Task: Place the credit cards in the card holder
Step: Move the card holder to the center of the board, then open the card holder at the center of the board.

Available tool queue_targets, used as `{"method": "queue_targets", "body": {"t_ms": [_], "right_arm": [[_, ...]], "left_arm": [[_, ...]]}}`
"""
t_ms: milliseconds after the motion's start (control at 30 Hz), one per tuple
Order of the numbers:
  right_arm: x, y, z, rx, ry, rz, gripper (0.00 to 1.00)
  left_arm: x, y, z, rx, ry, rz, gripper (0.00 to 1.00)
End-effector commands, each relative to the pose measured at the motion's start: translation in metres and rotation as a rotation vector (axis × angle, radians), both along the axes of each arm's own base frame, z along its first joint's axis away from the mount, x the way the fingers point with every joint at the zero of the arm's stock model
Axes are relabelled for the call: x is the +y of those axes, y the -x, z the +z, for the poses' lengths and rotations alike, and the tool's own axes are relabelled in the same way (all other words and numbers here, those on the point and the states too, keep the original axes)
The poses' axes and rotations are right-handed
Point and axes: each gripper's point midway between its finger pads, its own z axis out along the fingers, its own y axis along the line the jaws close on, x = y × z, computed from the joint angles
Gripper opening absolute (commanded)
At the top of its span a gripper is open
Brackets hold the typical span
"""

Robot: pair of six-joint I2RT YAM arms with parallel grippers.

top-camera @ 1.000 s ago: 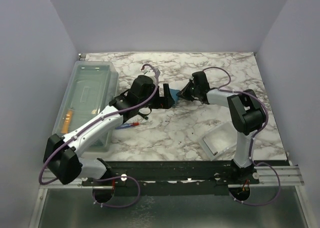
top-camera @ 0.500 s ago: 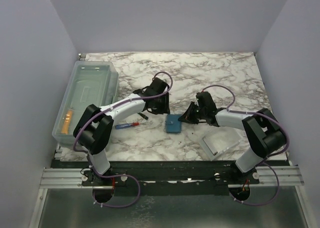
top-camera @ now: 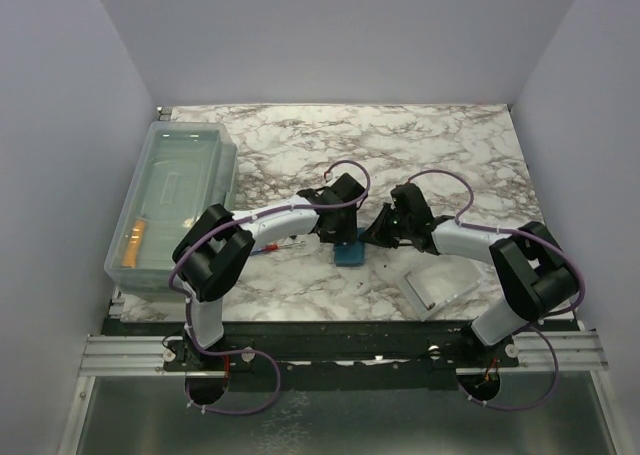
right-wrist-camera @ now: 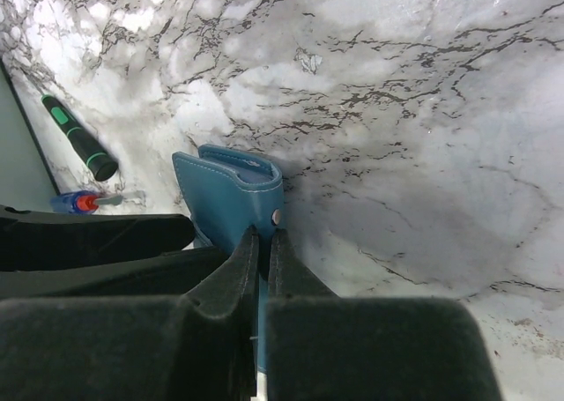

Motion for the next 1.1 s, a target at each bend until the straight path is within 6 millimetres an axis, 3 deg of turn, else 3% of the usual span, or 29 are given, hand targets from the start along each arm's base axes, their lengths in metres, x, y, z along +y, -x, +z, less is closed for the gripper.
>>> {"method": "queue_targets", "body": {"t_ms": [0,233,333,500,600,700,767,867,933,1000,1067], "right_arm": [[-0.001,0.001,0.001,-0.002,0.029,-0.016,0.0],[-0.007,0.006,0.002,-0.005,0.038,-0.038,0.0],[-0.008,0.006,0.001,-0.006,0.041,-0.041,0.0],[-0.008,0.007,-0.007,0.005,0.053,-0.031,0.0],[-0.006,0.006,-0.011,0.002,0.06,-0.006,0.0],[-0.002,0.007,-0.015,0.004,0.08,0.044,0.0],[0.001,0.008,-0.016,-0.012,0.105,0.098,0.1],[-0.002,0.009,-0.015,-0.021,0.231,0.129,0.44],[-0.01,0.009,-0.011,-0.03,0.353,0.119,0.6],[-0.012,0.013,-0.005,-0.035,0.42,0.134,0.69],[0.003,0.018,0.005,-0.065,0.377,0.189,0.74]], "left_arm": [[0.008,0.006,-0.027,0.024,-0.096,0.036,0.48],[0.034,0.026,-0.04,0.06,-0.161,0.015,0.43],[0.044,0.038,-0.041,0.075,-0.161,-0.013,0.32],[0.033,0.048,-0.003,0.032,0.023,-0.177,0.17],[0.04,0.044,0.019,-0.051,0.078,-0.186,0.01],[0.048,0.045,0.038,-0.094,0.134,-0.187,0.0],[0.051,0.049,0.05,-0.111,0.172,-0.198,0.0],[0.056,0.055,0.068,-0.145,0.219,-0.207,0.0],[0.057,0.059,0.08,-0.163,0.257,-0.21,0.0],[0.056,0.064,0.091,-0.17,0.294,-0.211,0.0],[0.053,0.067,0.101,-0.173,0.333,-0.219,0.0]]}}
